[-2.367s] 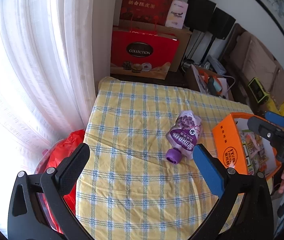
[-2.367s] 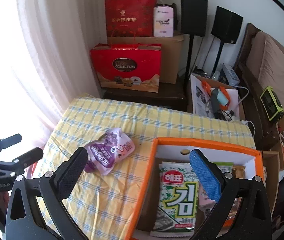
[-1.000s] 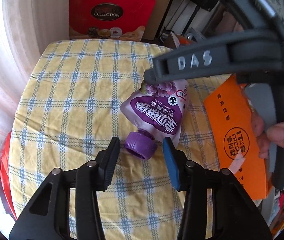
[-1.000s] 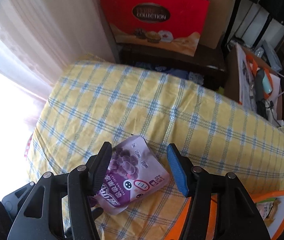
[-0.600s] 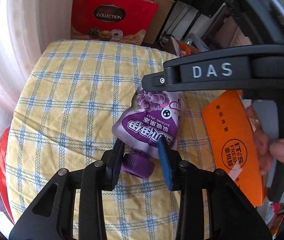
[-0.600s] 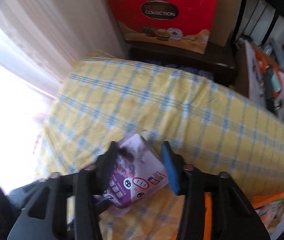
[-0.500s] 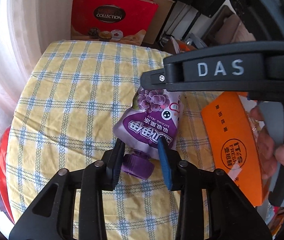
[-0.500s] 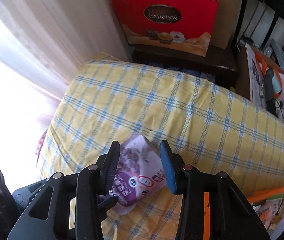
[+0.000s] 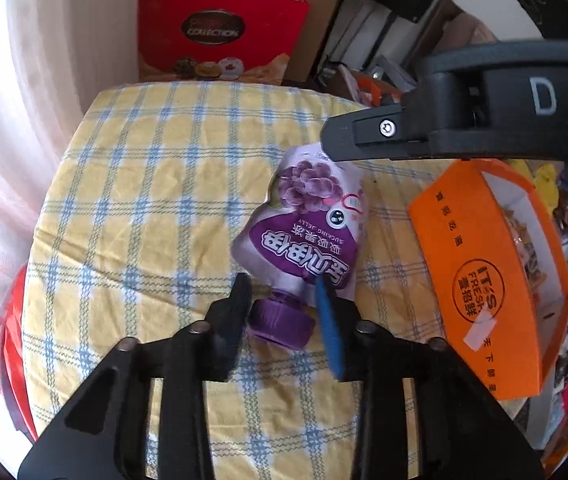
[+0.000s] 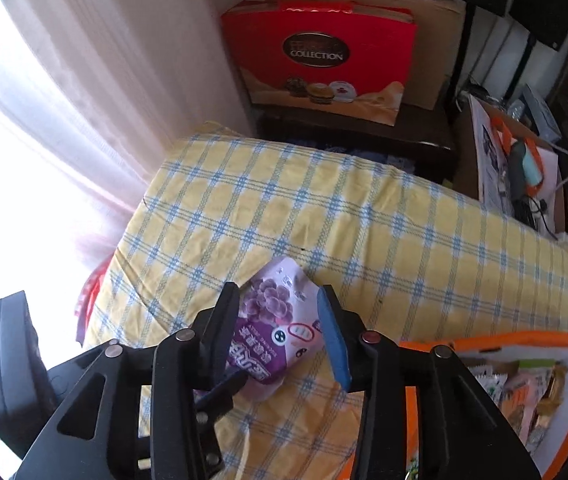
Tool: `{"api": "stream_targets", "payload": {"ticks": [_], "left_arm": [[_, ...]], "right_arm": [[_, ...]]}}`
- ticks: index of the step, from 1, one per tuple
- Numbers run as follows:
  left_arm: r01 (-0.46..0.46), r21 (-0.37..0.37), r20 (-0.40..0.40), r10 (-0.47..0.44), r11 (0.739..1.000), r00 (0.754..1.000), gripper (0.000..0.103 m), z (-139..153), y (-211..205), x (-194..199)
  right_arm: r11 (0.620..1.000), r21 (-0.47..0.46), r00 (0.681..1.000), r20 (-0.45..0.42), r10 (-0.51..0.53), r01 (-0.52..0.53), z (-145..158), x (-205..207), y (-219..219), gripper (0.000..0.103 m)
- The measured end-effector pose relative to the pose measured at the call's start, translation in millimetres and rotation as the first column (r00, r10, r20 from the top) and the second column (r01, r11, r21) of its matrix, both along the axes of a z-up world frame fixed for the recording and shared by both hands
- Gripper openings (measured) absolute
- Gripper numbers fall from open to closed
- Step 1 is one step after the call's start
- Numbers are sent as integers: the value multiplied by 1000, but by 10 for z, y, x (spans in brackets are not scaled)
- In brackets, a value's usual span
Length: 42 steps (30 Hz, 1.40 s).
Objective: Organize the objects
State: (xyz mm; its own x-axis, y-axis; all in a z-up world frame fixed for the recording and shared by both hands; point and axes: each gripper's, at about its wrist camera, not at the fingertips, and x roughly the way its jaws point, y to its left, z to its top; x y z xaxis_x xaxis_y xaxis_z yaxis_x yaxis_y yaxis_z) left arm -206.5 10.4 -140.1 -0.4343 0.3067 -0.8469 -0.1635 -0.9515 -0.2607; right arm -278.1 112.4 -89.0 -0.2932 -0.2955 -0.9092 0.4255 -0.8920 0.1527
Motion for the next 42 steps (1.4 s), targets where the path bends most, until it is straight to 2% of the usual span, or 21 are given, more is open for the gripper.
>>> {"api": "stream_targets", "payload": {"ticks": [3,9,14,19,24,26,27,30,32,34,42], "left_arm": [[-23,21,29,22,1000,999,28,8,-35,10],[-136,170,76,125,976,989,27,-52,-489,70],[-143,162,68,133,976,989,28,-73,-561,75],[-163,205,77,150,965,986,29,-145,-692,106],[-128,173,63,119,977,991,30,-133,-574,85],[-110,158,53,102,981,993,29,-116,-544,94],[-102,165,56,94,981,994,29,-119,-537,87],[-75,159,45,68,984,997,29,-101,-462,88],[-65,139,30,61,988,998,29,-80,-396,101],[-63,158,34,58,985,998,29,-74,-392,115],[-38,179,-12,41,983,999,29,120,-362,144]], "right_arm": [[1000,-3,1000,9,-3,3,21,36,43,49],[1000,-17,1000,27,-2,3,-11,123,28,56],[999,-25,995,89,-39,42,-216,125,-66,58],[991,-80,979,184,-92,108,-454,104,-72,64],[960,-207,959,251,-131,186,-585,66,22,66],[963,-191,960,242,-140,189,-582,73,-2,61],[970,-162,964,229,-139,179,-576,82,-30,50],[976,-161,969,221,-108,145,-568,120,-114,42],[979,-153,973,210,-100,133,-557,149,-165,41],[982,-144,977,191,-90,119,-547,164,-186,40],[971,-203,976,200,-86,127,-455,180,-56,40]]}}
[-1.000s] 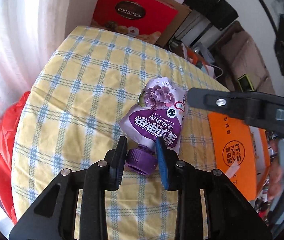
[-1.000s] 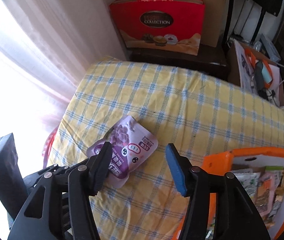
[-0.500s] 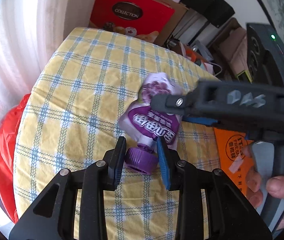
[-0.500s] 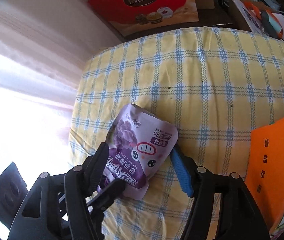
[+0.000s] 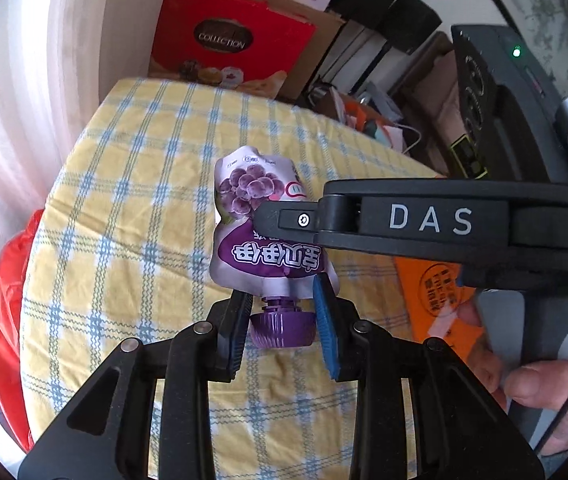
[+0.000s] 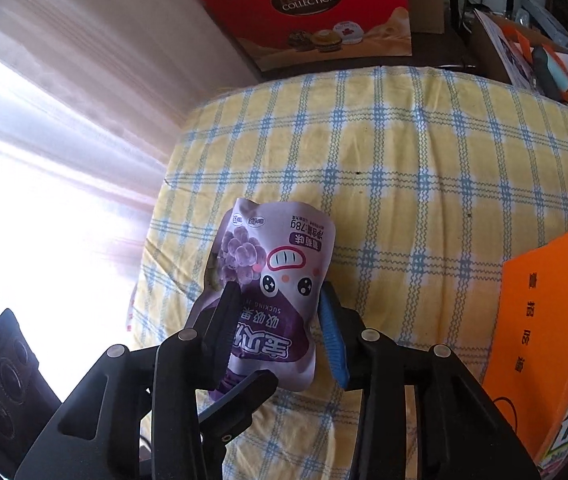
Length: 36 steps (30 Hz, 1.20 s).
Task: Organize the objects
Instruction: 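Lift the purple pouch with the left tool and release it into the box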
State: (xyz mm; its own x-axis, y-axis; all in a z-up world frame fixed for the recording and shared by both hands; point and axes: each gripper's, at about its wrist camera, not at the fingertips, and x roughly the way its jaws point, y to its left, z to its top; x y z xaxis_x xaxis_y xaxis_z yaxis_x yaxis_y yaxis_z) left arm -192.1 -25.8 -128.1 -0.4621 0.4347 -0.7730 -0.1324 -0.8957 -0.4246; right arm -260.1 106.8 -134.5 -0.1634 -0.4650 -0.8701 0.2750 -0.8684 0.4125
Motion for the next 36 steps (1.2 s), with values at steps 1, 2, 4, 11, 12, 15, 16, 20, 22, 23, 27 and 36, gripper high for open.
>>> {"api": "stream_targets", "payload": {"ticks": [1,2,4,11,12,15,16,20,22,23,27,36], "left_arm": [[2,-2,-10,-2,1000,1000,29,51,19,-1],[4,-7,-19,-4,1000,1000,29,94,34,4],[8,-8,-36,-9,1000,999,29,191,61,15],[25,-6,-86,-26,1000,996,29,522,194,61],[31,-10,-93,-31,999,995,29,562,224,75],[49,-14,-113,-50,999,992,29,697,360,99],[57,-15,-121,-59,998,991,29,754,418,114],[92,-12,-140,-93,996,986,29,894,651,136],[111,-14,-149,-112,994,983,29,939,781,156],[122,-15,-152,-123,992,981,29,961,864,168],[164,-9,-158,-164,986,974,29,1008,1145,213],[270,-12,-147,-269,963,952,29,969,1896,303]], "right_arm": [[1000,-10,1000,-3,-4,4,40,4,18,40],[1000,-21,1000,-6,-8,8,82,6,41,40],[999,-34,1000,-18,-8,7,172,1,69,40],[997,-72,997,-68,-23,18,521,35,256,39],[997,-78,997,-75,-26,21,566,46,298,39],[995,-95,995,-86,-42,34,675,76,447,39],[994,-103,994,-92,-52,42,723,92,508,39],[990,-123,990,-113,-83,69,886,168,767,39],[988,-127,988,-120,-99,84,955,210,913,39],[988,-128,987,-123,-107,91,981,231,966,39],[983,-126,980,-132,-147,130,1046,307,1277,39],[963,-134,961,-121,-248,232,1033,510,2080,39]]}}
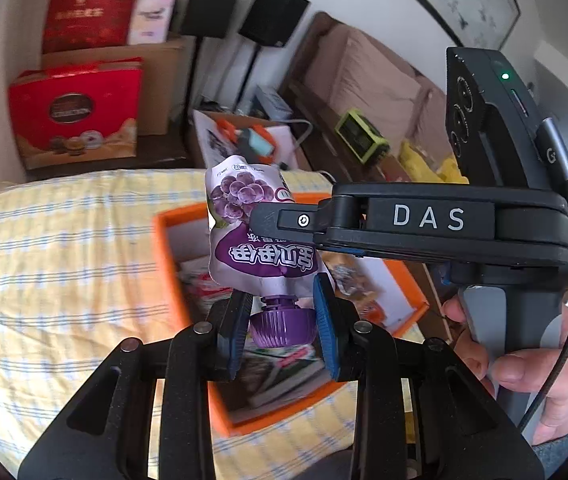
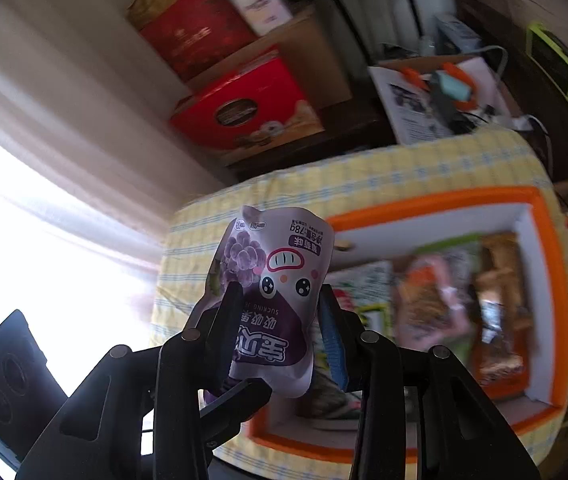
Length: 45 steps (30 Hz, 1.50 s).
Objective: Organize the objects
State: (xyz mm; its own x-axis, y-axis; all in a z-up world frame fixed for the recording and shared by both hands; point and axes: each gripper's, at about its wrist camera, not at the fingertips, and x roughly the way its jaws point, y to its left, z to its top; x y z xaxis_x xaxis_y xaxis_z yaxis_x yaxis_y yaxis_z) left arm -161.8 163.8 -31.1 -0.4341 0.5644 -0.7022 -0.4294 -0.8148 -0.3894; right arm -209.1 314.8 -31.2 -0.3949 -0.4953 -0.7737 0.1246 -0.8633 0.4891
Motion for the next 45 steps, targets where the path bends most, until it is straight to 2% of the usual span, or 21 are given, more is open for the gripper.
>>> {"api": "stream_targets", "payload": {"ticks": [12,19,22,23,30,33,38,40,43,45], "left_arm": [[128,-24,45,-126,992,991,29,-266,823,61],[162,-67,80,-156,985,984,29,-471,1057,67],[152,-114,81,-143,982,986,29,-528,1067,65],[148,-121,84,-139,981,987,33,-541,1048,63],[105,-79,76,-99,991,992,51,-403,726,56],[82,-79,54,-77,994,996,52,-280,571,53],[20,-118,-20,-23,993,1000,66,-62,287,83],[-4,-139,-46,-2,990,999,70,-3,180,97],[-38,-169,-74,26,985,997,75,52,37,133],[-62,-167,-96,46,984,994,82,98,-78,185]], "right_arm": [[991,5,990,44,-132,132,-267,150,882,39],[986,29,984,66,-165,163,-473,155,1080,39],[983,76,984,54,-169,165,-501,157,1063,39],[983,86,985,41,-168,164,-489,159,1057,39],[977,146,988,-29,-154,156,-333,196,982,39],[975,162,988,-57,-143,150,-265,242,936,39],[963,223,985,-115,-130,153,-178,348,868,51],[957,243,983,-136,-126,157,-156,400,845,64],[964,225,982,-155,-107,140,-134,501,830,84],[962,240,979,-183,-89,132,-114,587,794,84]]}}
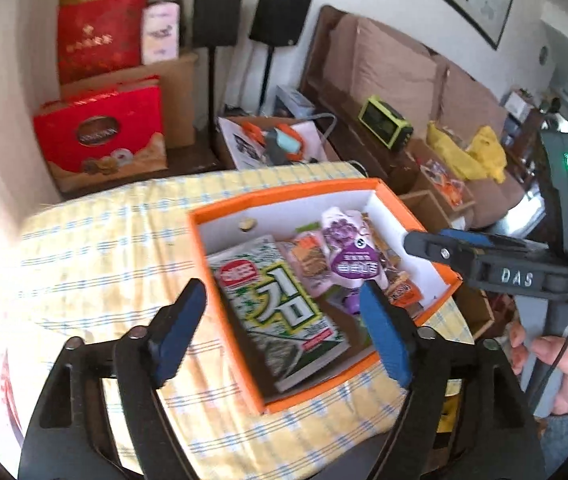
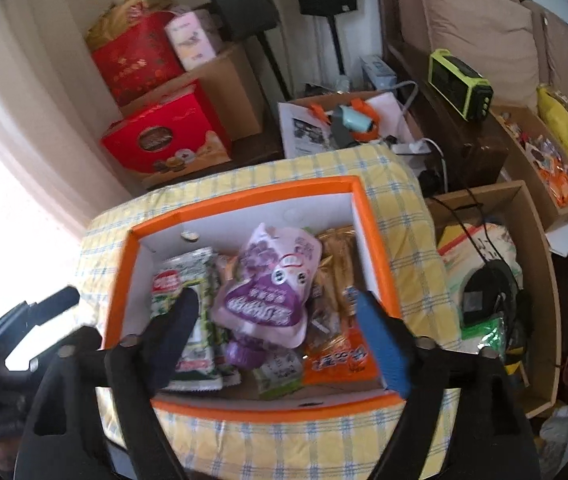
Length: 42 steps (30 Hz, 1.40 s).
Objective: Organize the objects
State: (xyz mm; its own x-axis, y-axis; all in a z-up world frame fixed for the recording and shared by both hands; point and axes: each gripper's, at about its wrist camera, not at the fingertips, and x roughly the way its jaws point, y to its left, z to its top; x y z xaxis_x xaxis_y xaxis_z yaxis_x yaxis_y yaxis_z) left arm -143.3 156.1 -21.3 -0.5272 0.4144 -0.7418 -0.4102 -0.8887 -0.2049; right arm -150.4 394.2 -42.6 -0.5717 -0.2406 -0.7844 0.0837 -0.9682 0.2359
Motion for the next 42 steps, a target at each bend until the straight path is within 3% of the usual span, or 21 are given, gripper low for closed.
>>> {"api": "stream_targets", "payload": {"ticks": [8,12,20,27,42], "left_arm": [[-105,-7,-43,104,994,994,99,29,-374,229],[-125,4,-44,125,992,991,101,56,-502,338],[-182,-46,-132,175,982,976,103,118,-707,699],[-209,-59,-100,203,976,974,103,58,-850,945],[-309,-37,-129,302,950,945,103,-12,-1065,1402]], "right_arm": [[999,37,999,-48,1,1,24,284,-164,91],[998,57,996,-86,-9,14,75,412,-244,102],[994,102,989,-146,-25,40,135,721,-377,103],[988,147,982,-187,-11,39,172,1015,-495,103],[982,189,963,-269,32,20,237,1581,-781,103]]}}
